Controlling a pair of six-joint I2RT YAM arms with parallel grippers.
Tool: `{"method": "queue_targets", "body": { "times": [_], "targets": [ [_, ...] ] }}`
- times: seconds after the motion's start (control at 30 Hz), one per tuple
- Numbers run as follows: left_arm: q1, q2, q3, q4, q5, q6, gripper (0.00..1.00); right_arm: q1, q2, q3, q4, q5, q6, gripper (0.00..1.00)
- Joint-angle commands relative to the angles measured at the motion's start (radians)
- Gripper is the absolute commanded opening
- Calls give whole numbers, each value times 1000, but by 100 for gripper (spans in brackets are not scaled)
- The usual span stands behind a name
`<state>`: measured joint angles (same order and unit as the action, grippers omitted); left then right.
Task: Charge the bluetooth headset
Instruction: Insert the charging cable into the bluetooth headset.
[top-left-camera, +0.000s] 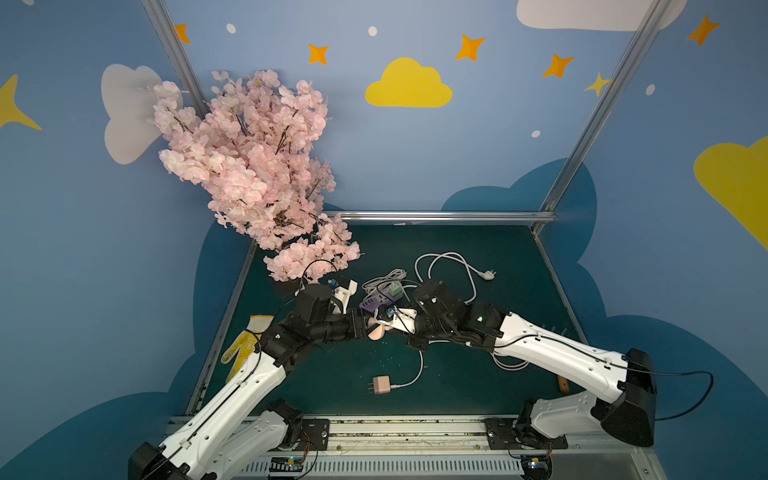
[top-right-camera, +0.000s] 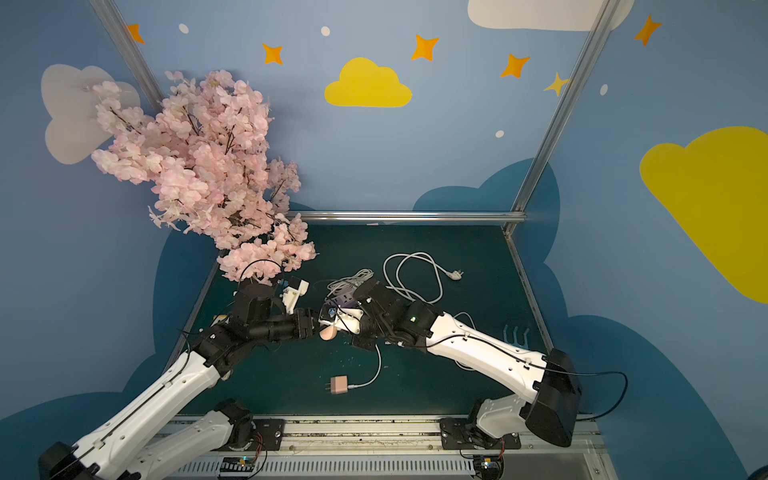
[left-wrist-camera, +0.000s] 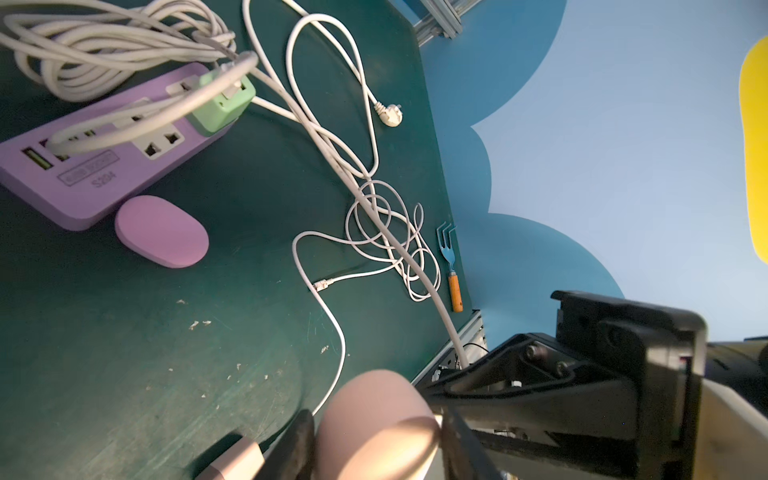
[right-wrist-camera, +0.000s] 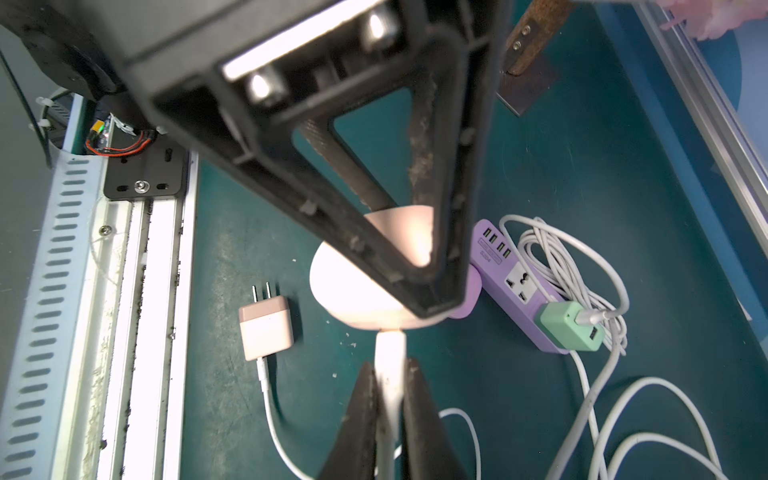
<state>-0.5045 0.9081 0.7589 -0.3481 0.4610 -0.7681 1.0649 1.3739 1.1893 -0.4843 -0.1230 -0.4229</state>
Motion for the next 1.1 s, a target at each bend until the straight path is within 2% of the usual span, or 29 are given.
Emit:
{"method": "queue_targets", "body": {
  "times": [0.0, 0.1, 0.3, 0.37, 0.43, 0.57, 0.87, 1.0, 1.07],
  "targets": [
    [-18, -7, 33, 116, 120, -7, 42, 12, 0, 0, 56, 34, 46, 0],
    [-18, 1, 32, 123, 128, -8, 43, 12, -17, -8, 79, 48, 71, 0],
    [-19, 9, 26, 132, 133, -15, 57, -13, -45, -14, 120, -11, 110, 0],
    [-19, 11, 26, 133, 134, -14, 59, -17, -50, -11, 124, -28, 109, 0],
    [-19, 12, 26, 136, 138, -14, 56, -19, -52, -10, 125, -33, 109, 0],
    [-19, 17, 25, 142, 145, -14, 43, -19, -54, -10, 126, -32, 146, 0],
    [-20, 24, 24, 146, 157, -17, 47, -18, -52, -11, 155, -50, 157, 0],
    [-23, 32, 27, 143, 162, -18, 54, -18, -42, -4, 153, -55, 157, 0],
    [-26, 34, 28, 140, 163, -16, 52, -17, -38, 2, 150, -55, 157, 0]
  ]
}}
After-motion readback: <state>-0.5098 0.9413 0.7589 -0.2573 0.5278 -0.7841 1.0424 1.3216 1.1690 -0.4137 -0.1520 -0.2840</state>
